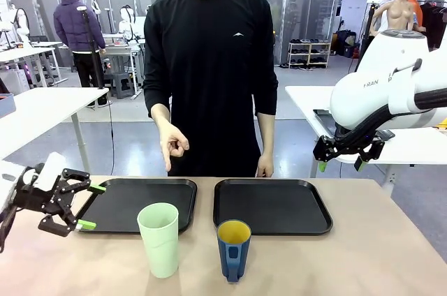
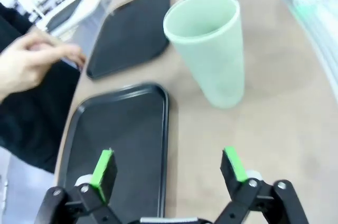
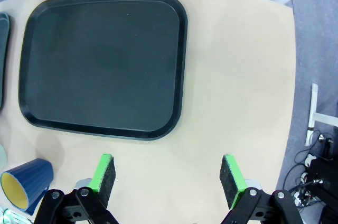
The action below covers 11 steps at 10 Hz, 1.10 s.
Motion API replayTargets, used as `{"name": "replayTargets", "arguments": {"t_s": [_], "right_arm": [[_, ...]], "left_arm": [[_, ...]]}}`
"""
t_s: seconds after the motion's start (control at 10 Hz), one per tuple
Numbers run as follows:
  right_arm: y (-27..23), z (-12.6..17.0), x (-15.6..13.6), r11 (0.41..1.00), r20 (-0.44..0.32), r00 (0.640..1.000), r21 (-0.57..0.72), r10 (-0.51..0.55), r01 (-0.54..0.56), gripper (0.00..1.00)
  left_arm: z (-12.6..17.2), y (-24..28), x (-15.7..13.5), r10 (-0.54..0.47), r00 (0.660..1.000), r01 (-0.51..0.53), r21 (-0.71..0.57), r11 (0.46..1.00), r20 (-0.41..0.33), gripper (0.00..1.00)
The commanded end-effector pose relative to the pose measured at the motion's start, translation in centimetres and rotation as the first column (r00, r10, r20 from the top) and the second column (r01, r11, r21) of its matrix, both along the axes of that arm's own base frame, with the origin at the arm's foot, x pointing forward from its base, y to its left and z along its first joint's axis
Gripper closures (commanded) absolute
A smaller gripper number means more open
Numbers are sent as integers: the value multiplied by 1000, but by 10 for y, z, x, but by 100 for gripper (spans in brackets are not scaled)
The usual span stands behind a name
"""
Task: Sort and store the cups by type.
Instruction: Pick up the Reusable plastic cup.
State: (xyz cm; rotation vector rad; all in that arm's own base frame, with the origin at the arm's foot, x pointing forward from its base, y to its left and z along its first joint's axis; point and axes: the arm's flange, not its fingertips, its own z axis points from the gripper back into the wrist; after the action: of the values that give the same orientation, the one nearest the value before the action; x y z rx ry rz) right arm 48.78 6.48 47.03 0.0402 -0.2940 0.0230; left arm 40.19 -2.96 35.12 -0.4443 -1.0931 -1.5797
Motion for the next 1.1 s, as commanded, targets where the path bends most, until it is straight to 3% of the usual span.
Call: {"name": "replayTargets", "arguments": {"t_s": [0.0, 0.2, 0.6, 1.0], "right_arm": [[-1, 1, 0, 1000, 3, 1000, 2, -7, 7, 0], [-1, 1, 0, 1000, 3, 1000, 2, -7, 7, 0], [-1, 1, 0, 1000, 3, 1000, 2, -7, 7, 0], [-1, 1, 0, 1000, 3, 1000, 2, -7, 7, 0]], "left_arm": [[-44, 18, 12, -81, 995, 69, -165, 984, -63, 0], [-64, 26, 19, -133, 973, 71, -307, 949, -187, 0], [-80, 25, 30, -186, 948, 95, -327, 940, -259, 0], [-66, 23, 20, -167, 940, 63, -328, 942, -298, 0]]}}
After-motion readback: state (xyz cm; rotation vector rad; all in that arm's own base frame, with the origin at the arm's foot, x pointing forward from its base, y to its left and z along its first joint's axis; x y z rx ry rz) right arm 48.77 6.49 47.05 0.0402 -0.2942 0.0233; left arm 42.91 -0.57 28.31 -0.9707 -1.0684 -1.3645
